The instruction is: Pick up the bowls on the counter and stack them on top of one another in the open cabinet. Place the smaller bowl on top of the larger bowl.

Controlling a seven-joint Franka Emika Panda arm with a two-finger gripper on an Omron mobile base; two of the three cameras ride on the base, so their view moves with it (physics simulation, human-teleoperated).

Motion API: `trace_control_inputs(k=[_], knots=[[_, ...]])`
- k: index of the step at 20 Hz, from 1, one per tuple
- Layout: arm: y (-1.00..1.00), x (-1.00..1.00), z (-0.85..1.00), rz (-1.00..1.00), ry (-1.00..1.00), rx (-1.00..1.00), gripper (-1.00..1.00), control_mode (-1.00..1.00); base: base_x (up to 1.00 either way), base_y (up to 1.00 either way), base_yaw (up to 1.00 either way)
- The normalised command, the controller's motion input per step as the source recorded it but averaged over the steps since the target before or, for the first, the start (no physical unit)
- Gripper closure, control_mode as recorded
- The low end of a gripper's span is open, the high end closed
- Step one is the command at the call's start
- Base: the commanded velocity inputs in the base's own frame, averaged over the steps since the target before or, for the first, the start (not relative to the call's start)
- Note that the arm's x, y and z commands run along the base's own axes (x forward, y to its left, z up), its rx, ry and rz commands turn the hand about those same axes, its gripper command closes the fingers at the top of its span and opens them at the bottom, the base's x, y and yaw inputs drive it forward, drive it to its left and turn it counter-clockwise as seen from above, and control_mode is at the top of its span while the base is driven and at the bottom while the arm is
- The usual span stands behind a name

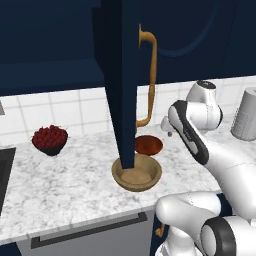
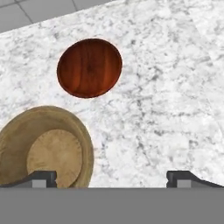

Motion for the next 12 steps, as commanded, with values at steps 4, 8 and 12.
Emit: trace_control_inputs(k=[4, 8, 12], knots=[[-0.02, 0.70, -0.98, -0.32, 0.00, 0.07, -1.00, -1.00, 0.00, 0.00, 0.00], [0.04, 0.56, -0.40, -0.17, 0.00, 0.03, -1.00, -1.00, 0.00, 0.00, 0.00], [0.00, 0.42, -0.35, -0.11, 0.00, 0.07, -1.00, -1.00, 0.00, 0.00, 0.00]])
